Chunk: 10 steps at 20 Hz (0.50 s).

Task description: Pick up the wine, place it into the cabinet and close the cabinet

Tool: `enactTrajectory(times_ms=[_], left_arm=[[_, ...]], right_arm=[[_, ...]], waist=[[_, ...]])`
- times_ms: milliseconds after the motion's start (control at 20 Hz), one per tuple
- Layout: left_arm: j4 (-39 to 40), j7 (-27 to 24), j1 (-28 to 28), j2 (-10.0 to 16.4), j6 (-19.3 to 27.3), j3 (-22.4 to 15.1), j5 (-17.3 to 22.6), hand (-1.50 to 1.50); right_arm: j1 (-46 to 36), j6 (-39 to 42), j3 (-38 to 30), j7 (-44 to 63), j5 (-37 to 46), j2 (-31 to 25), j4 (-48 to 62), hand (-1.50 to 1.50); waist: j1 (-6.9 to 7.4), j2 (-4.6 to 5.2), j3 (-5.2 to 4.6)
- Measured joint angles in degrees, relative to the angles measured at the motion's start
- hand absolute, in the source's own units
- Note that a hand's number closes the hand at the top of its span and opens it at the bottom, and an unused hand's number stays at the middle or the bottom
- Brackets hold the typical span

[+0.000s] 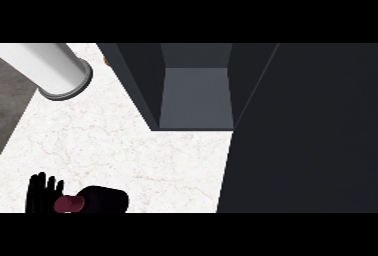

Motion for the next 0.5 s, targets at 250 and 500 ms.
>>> enactTrajectory(times_ms=[250,500], left_arm=[[6.8,-5.1,-0.6,-0.3,-1.2,0.6,2.6,-1.5],[13.3,-9.7,-1.1,0.0,-4.0,2.3,5.5,-1.5]], right_arm=[[-0.8,-0.5,1.1,0.2,0.4,-0.1,0.0,-1.5],[-0.3,-0.4,0.9,0.4,0.4,-0.6,-0.4,-1.5]], waist=[[-0.07,0.03,0.0],[-0.18,0.02,0.01]])
